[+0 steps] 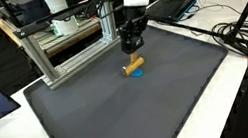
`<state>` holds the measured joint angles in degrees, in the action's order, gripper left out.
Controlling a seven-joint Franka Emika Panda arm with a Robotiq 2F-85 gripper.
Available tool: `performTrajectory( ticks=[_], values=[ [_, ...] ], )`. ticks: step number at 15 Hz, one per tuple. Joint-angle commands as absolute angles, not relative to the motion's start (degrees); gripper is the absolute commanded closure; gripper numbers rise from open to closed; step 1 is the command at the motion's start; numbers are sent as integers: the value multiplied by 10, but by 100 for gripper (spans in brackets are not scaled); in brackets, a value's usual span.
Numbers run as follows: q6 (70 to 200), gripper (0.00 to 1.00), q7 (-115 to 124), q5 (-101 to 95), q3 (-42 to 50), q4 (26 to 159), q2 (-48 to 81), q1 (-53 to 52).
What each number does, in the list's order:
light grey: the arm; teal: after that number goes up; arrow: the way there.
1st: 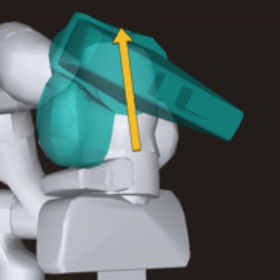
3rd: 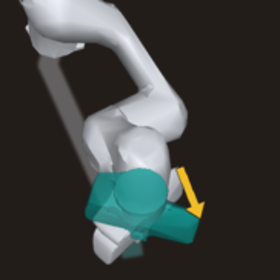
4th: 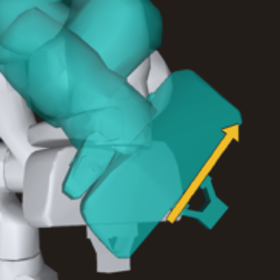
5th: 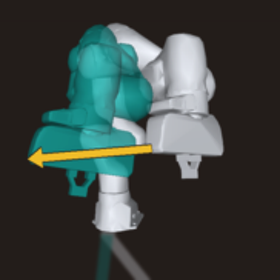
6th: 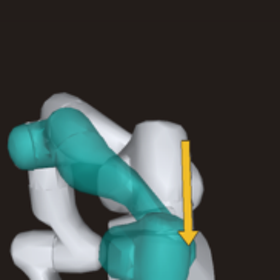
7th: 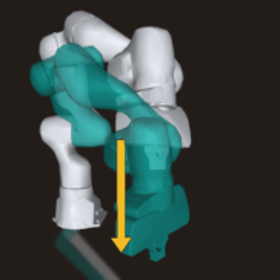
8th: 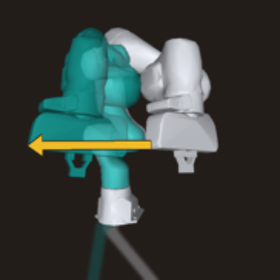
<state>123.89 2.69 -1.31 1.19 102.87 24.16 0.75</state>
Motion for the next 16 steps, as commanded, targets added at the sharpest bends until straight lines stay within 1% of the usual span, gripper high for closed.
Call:
performTrajectory(
  ticks=[1,8,12,16],
  values=[
    [1253,78,40,-13,14,1021,261,4],
    [1320,78,64,-15,19,1018,264,2],
    [1281,78,57,-12,16,1009,275,3],
    [1206,78,41,-8,11,987,282,6]
  ],
)
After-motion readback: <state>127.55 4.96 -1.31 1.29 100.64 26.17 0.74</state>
